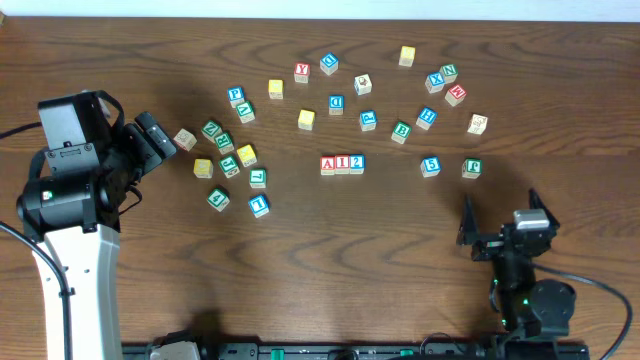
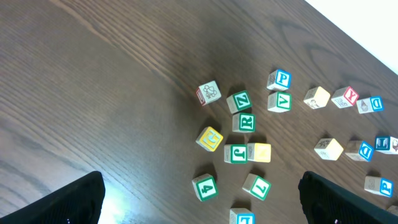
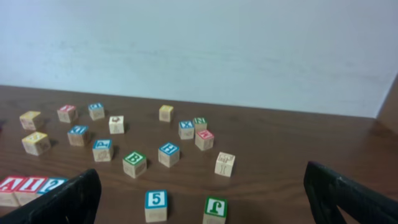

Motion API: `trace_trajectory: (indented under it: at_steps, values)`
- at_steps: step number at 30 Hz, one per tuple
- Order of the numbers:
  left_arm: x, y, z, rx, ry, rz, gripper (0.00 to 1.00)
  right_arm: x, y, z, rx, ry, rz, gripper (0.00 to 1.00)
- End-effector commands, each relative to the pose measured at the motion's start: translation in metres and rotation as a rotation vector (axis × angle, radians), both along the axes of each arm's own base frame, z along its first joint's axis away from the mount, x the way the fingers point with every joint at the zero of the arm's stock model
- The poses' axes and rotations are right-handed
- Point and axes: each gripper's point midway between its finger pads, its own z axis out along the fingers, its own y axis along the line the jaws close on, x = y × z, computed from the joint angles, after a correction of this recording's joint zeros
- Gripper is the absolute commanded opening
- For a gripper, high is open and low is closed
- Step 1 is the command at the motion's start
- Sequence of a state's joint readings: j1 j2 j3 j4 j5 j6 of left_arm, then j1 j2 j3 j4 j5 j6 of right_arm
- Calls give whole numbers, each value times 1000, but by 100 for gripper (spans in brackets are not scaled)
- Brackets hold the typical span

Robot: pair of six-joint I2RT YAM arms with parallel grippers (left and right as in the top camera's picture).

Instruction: Spell out AI2

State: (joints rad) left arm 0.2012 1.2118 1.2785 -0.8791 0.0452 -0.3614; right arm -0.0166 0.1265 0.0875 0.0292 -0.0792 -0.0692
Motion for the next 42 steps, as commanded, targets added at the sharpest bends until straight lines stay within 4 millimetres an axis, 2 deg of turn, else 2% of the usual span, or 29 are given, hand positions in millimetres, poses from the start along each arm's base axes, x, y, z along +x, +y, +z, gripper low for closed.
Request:
trace_trajectory:
  at_steps: [1, 3, 12, 18, 42]
  values:
    - [-1, 3, -4, 13, 15, 4, 98, -1, 1, -14, 29, -19, 8, 99]
    - [-1, 3, -4, 13, 15, 4, 98, -2, 3, -23, 41, 9, 14, 99]
    - [-1, 3, -4, 13, 15, 4, 98, -5, 9, -37, 42, 63, 40, 99]
    - [-1, 3, -4, 13, 15, 4, 98, -6, 17, -37, 57, 64, 71, 99]
    - [-1, 3, -4, 13, 15, 4, 98, -6, 15, -36, 75, 64, 62, 99]
